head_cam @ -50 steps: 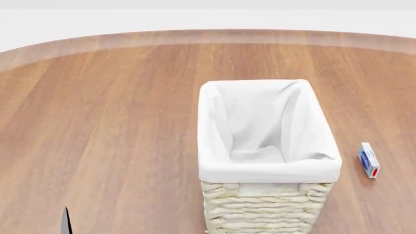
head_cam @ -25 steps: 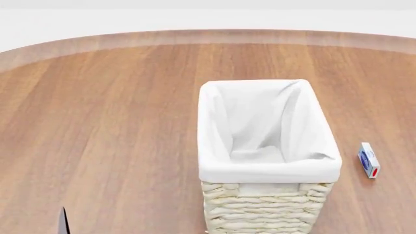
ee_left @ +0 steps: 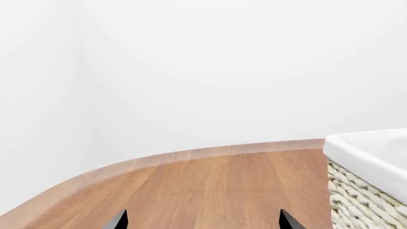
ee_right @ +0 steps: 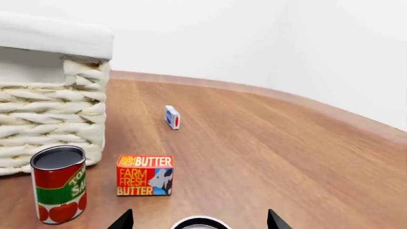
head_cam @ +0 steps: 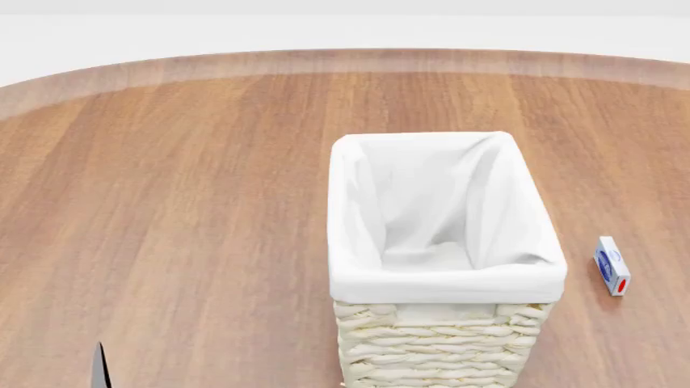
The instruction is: Pick up the alphabet soup and put it in the basket.
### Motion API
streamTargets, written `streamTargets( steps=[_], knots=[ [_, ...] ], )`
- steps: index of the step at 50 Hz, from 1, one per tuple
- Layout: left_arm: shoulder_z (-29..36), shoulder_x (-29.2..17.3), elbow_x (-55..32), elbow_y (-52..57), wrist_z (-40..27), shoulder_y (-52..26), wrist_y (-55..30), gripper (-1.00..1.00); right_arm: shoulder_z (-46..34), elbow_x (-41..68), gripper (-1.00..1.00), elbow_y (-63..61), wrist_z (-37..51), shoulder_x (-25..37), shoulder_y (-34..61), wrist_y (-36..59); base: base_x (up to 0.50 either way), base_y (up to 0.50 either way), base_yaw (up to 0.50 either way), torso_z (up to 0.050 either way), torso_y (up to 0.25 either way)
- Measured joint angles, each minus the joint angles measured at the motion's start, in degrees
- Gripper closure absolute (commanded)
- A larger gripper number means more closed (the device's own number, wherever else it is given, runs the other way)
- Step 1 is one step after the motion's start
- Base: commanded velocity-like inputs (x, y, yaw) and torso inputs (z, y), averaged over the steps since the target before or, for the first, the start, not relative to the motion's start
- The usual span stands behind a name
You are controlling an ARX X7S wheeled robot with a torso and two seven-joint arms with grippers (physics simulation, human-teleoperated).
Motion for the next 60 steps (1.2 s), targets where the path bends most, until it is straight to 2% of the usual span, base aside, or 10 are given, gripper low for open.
streamTargets(
  steps=[59,60],
  knots=[
    [1.34,-2.07,-1.65,-0.01,-2.3,-0.17,0.23,-1.0,-1.17,2.68,-1.0,26.73,-1.24,-0.55,13.78,-9.13,0.0,0.0,0.0,0.0,0.0],
    [1.35,-2.1,-1.67,-0.02,-2.33,-0.17,0.25,-1.0,-1.19,2.71,1.0,27.19,-1.3,-0.57,14.01,-9.37,0.0,0.0,0.0,0.0,0.0]
  ],
)
